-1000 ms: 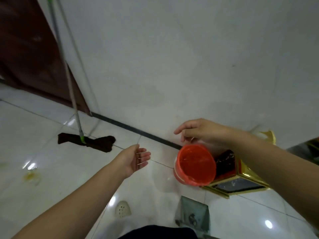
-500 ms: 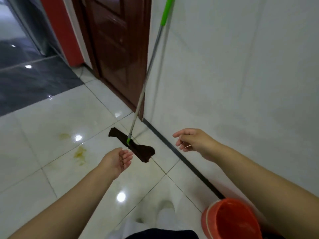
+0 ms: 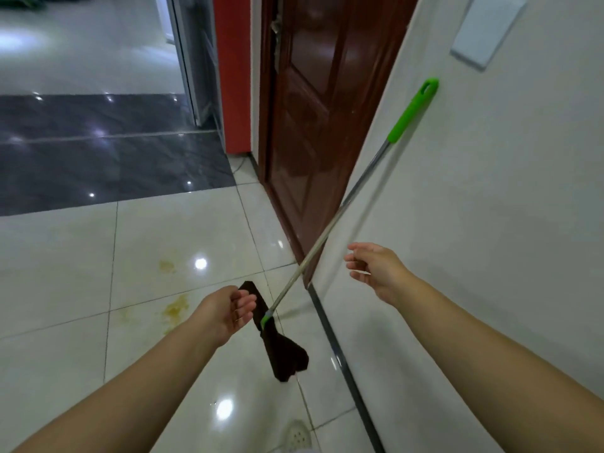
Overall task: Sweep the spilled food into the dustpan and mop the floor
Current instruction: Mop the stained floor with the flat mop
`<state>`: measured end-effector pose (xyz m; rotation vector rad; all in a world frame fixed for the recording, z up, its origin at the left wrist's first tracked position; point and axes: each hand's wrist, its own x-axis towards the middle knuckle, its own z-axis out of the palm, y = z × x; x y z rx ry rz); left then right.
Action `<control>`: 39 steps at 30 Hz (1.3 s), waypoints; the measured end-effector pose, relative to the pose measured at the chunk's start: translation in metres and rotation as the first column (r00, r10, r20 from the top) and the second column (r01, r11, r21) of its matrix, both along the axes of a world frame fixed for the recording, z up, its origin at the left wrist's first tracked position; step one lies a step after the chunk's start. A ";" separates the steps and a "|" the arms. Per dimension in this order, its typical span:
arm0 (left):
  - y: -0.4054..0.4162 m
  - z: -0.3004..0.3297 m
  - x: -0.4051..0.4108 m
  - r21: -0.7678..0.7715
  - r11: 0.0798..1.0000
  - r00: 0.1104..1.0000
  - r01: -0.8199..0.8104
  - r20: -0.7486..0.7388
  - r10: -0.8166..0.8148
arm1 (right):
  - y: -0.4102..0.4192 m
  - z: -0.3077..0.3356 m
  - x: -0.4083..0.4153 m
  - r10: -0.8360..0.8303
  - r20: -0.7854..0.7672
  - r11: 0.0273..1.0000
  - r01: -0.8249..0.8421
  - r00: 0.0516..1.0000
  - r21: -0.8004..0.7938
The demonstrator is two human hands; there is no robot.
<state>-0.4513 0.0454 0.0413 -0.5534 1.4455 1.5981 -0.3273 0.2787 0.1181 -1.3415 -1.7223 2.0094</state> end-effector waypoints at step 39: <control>-0.170 -0.050 -0.061 -0.151 0.927 0.926 -0.344 0.109 0.362 | -0.080 0.033 -0.214 -0.128 -0.350 0.991 0.137 0.928 0.002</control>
